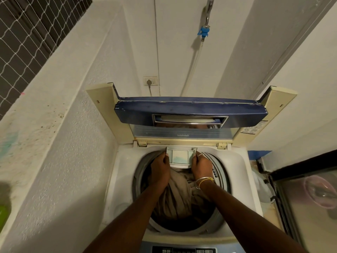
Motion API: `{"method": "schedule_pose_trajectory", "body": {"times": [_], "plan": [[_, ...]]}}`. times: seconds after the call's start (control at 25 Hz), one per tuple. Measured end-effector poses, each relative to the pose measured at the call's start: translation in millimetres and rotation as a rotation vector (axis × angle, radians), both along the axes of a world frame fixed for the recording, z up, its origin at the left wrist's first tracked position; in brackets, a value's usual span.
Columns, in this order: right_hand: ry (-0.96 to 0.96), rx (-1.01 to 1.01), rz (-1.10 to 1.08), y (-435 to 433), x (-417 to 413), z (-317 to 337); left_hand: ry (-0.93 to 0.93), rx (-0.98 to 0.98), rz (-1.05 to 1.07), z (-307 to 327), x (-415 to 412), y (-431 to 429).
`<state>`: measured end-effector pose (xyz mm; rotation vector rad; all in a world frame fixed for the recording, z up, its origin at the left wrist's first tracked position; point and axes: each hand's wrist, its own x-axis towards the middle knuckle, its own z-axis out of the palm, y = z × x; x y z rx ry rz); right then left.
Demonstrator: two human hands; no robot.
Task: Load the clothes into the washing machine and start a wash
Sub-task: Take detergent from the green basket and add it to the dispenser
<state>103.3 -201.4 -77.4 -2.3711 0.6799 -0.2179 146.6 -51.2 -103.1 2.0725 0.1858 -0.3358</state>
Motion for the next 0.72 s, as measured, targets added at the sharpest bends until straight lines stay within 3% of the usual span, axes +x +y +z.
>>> {"method": "schedule_pose_trajectory", "body": {"times": [0.32,0.72], "plan": [[0.096,-0.080,0.019,-1.3,7.2,-1.8,-0.004,-0.025,-0.023,14.5,1.2,1.3],[-0.007,-0.006,-0.009,1.2,1.6,0.2,0.046,-0.088,-0.008,6.3,0.8,0.8]]}}
